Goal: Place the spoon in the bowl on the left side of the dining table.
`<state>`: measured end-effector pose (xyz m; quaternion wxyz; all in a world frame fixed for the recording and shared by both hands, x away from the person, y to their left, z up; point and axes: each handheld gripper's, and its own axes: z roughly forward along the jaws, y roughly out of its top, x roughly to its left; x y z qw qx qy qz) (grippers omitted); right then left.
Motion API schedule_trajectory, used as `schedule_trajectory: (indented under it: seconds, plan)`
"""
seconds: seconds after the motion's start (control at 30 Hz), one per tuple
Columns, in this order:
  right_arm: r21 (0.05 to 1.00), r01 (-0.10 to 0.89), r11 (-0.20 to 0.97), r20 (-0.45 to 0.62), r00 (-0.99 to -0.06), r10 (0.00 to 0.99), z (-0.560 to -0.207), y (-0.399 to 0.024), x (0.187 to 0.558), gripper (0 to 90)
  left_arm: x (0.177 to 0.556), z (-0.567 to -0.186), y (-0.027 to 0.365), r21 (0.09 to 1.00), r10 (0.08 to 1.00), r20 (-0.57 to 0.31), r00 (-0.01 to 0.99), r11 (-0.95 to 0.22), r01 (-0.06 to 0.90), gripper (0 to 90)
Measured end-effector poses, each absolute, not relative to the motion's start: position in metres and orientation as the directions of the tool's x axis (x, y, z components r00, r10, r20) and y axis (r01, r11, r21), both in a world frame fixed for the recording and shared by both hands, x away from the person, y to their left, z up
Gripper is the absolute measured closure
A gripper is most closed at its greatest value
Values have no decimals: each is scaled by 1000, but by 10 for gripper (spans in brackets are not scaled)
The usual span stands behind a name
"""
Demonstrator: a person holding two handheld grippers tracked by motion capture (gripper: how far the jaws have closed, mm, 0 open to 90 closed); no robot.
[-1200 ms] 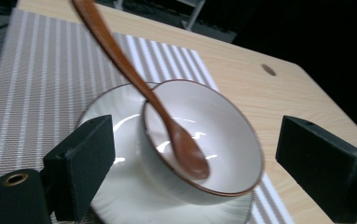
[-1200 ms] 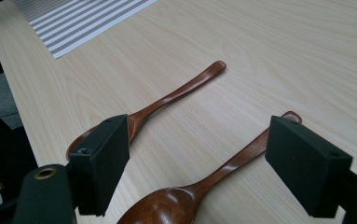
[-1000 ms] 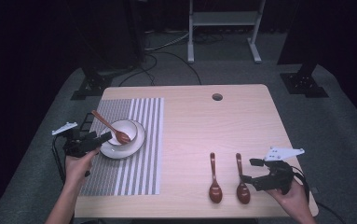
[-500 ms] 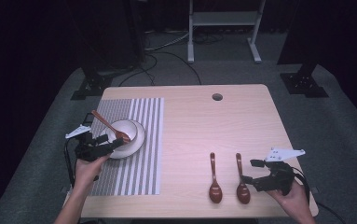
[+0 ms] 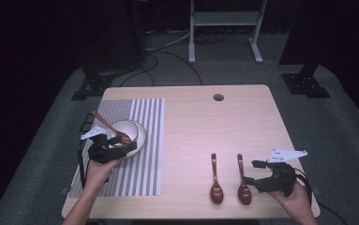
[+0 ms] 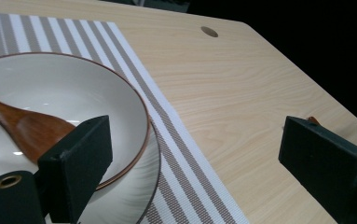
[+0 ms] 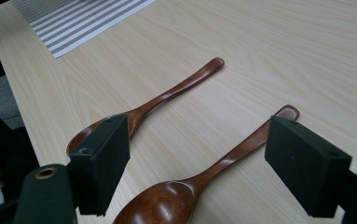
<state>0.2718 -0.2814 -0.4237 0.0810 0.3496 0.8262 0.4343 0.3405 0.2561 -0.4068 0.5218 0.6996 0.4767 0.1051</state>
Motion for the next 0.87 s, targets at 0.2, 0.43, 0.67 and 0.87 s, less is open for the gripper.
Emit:
schedule_trajectory:
  seconds: [0.2, 0.43, 0.67, 0.87]
  plan:
    - [773, 512, 374, 173, -738, 652, -427, -285, 271, 207, 340, -410, 238, 830, 756, -347, 555, -29, 557, 86]
    - [774, 520, 362, 184, -731, 657, -430, -289, 269, 208, 334, -415, 205, 827, 710, -337, 618, -90, 554, 86]
    - [775, 527, 349, 193, -723, 663, -432, -293, 267, 208, 330, -423, 182, 815, 676, -342, 653, -133, 564, 86]
    - [787, 528, 318, 209, -714, 668, -437, -298, 264, 208, 320, -427, 167, 813, 632, -360, 686, -149, 563, 86]
